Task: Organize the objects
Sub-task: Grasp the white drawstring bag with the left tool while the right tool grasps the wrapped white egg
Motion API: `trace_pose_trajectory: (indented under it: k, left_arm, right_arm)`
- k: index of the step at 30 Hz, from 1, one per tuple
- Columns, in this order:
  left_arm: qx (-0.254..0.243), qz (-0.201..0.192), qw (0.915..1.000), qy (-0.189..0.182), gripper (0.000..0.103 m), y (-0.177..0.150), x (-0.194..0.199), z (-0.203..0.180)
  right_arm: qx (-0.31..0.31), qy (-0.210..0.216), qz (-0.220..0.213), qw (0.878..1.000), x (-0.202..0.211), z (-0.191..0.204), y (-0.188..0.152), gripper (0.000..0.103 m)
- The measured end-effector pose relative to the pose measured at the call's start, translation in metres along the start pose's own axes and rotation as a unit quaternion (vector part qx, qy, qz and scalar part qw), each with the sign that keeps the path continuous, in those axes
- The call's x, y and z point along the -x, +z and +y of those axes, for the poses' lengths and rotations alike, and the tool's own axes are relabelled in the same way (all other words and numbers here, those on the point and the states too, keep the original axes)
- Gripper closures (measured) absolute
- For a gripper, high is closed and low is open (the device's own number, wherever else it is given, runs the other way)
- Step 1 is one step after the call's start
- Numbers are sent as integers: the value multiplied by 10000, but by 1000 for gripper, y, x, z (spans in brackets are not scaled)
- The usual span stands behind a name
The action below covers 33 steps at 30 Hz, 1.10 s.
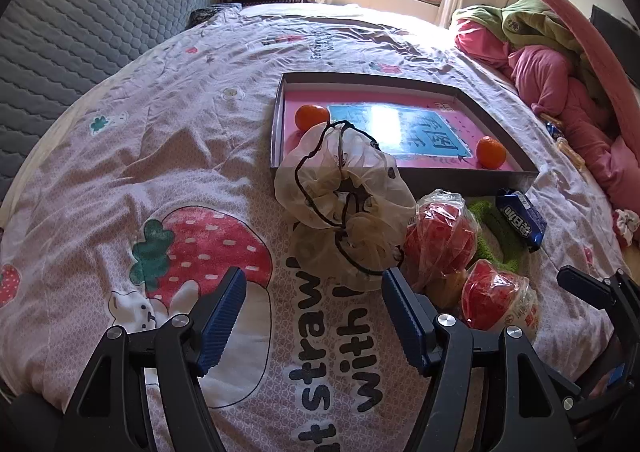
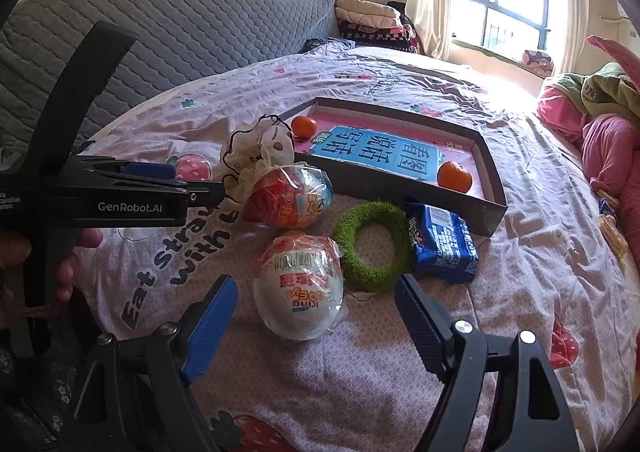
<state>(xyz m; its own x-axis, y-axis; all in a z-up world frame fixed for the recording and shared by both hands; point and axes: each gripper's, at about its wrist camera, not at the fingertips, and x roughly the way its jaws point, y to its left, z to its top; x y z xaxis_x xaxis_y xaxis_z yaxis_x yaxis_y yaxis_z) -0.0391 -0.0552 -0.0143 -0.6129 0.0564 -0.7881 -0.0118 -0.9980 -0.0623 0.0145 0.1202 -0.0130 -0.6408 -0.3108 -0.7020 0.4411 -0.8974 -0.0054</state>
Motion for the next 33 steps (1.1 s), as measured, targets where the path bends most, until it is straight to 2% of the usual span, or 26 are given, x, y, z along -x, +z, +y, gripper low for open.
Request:
trace_pose_trajectory:
  k: [13, 28, 33]
  left_arm:
    - [119, 47, 9999, -28, 31, 0, -12, 5]
    - [252, -22, 9997, 64, 31, 22, -37, 14]
    - [304, 10, 9995, -13, 31, 29, -50, 16]
  right_arm:
    - [-35, -21, 144, 9999, -11, -1, -2, 23]
    - [-2, -58, 194, 9998, -24, 0, -2, 23]
    - [43, -41, 251, 9997, -31, 2, -2, 23]
